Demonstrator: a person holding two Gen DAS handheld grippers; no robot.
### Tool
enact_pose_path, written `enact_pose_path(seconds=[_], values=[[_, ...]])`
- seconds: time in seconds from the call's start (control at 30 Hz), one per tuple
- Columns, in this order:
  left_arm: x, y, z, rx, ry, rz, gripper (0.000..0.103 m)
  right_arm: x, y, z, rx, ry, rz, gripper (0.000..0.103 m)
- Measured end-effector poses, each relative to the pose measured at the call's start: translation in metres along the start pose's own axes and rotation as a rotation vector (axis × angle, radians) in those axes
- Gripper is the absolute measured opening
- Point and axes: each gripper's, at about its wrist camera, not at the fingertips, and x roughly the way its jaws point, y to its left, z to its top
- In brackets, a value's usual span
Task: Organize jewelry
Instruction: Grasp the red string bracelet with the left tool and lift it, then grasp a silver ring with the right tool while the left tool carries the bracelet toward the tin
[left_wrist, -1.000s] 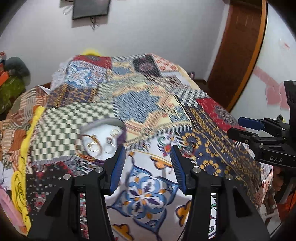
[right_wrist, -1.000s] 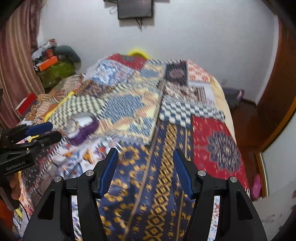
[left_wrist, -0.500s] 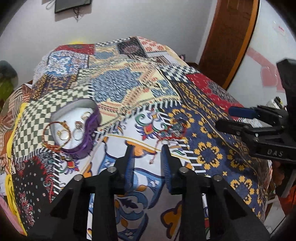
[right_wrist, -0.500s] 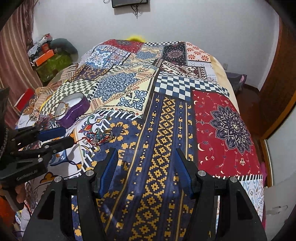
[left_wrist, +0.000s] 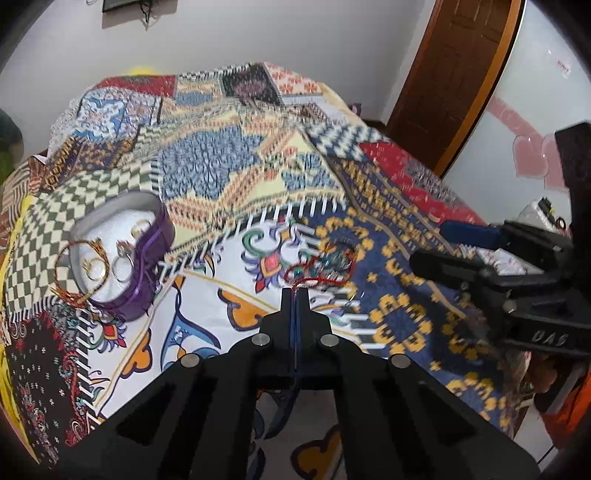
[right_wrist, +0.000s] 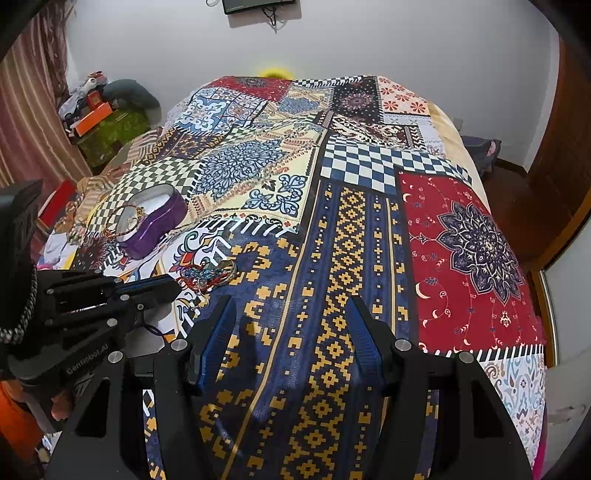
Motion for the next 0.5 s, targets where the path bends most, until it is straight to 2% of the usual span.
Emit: enact_pose_path(seconds=[0.3,0.5], values=[[-0.064,-0.007,0.016,0.001,-0.152,-0.019,0.0,-0.005,0.005,0.003,-0.016,-0.013,0.015,0.057],[-0.098,-0.001,0.014,-0.004,-0.227,0.018,0.0,-0.001,0.014,0.004,-0.03,-0.012,0.032,0.057]])
